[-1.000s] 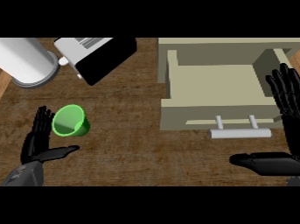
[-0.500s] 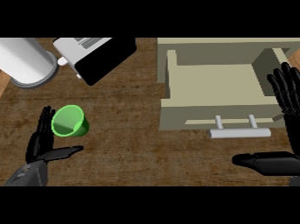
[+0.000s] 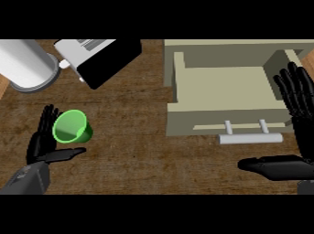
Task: Pick up the cup, place it into the drawer and close the drawer
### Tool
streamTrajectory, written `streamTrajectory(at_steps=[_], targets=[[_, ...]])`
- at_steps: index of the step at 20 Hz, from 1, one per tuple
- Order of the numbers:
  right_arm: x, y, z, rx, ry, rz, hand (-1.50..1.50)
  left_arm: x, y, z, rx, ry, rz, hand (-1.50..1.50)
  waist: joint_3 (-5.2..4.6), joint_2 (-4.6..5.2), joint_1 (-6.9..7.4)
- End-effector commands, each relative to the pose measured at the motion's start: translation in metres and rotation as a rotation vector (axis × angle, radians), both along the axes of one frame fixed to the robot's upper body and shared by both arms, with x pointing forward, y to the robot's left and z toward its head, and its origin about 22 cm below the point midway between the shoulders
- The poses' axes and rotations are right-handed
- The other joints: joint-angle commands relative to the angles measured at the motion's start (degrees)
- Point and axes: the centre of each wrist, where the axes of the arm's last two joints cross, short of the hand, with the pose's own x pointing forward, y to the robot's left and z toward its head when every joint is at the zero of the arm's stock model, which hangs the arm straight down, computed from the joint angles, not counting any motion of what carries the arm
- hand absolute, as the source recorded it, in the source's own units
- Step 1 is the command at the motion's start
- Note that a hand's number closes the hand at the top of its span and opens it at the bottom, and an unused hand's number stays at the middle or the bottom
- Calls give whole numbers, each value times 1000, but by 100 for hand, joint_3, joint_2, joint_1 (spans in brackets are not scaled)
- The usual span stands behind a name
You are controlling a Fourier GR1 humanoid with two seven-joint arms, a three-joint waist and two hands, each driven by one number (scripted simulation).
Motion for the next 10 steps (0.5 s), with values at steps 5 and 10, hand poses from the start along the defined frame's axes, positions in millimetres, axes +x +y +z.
streamTrajectory(at_steps=[5, 10], targets=[[4, 1, -11, 9, 15, 19, -150, 13, -34, -3, -170, -134, -117, 150, 2, 5, 5], [-3, -17, -13, 0, 25, -4, -150, 14, -37, -3, -243, -145, -212, 150, 2, 0, -27]])
